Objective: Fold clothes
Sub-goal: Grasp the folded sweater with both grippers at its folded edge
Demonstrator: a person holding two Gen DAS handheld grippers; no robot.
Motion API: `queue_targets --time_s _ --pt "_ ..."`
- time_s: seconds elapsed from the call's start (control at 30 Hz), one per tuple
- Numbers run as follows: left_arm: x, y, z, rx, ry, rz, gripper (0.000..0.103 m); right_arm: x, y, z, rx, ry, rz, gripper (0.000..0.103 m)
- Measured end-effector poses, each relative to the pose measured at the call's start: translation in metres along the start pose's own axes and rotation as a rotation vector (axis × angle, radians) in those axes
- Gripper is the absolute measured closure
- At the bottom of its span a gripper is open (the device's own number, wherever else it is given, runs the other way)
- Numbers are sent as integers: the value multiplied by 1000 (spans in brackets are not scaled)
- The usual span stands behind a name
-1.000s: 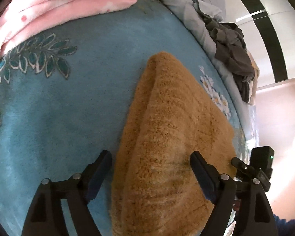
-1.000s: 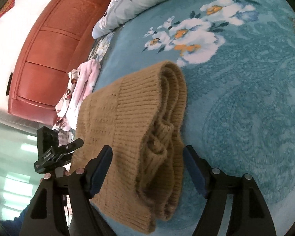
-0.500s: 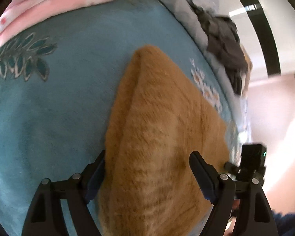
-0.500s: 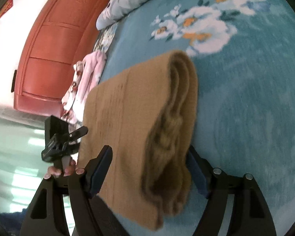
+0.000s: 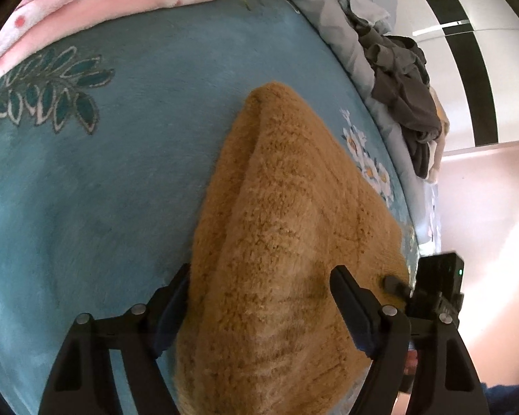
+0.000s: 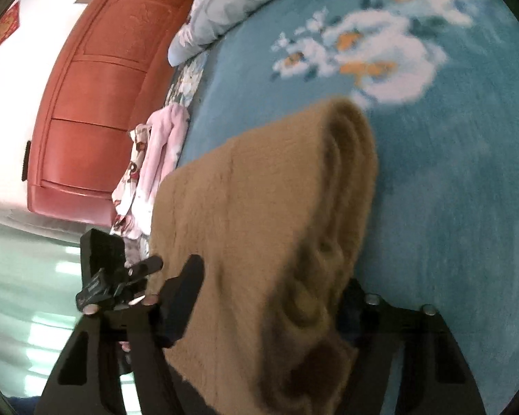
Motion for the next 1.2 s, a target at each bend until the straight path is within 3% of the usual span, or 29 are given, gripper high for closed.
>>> queue_targets --time_s 0.13,0.33,0.53,0.7,0.87,1.2 --pt "-4 -4 3 -1 -2 -22 22 8 -6 14 -10 2 1 42" --pt "2 2 10 26 -5 -23 22 6 -5 5 -7 -17 19 43" --pt "6 6 10 37 -1 -18 22 29 -1 0 52 -57 102 43" --pt "7 7 12 46 -7 -12 22 53 -19 -4 28 -73 111 30" --pt "6 7 11 53 -10 1 22 41 -21 -6 9 -55 79 20" --pt "8 12 10 81 -6 36 22 -9 13 -17 72 -5 22 20"
Point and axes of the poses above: each gripper's, at about its wrist camera, not at the fingertips, and x roughly against the way its jaws point, y to its left, z to its underside, the point moved 1 cm from there along -x, roughly the way its jaws point, and after that the axes turned 9 degrees about -x, right-handed, at the moved point
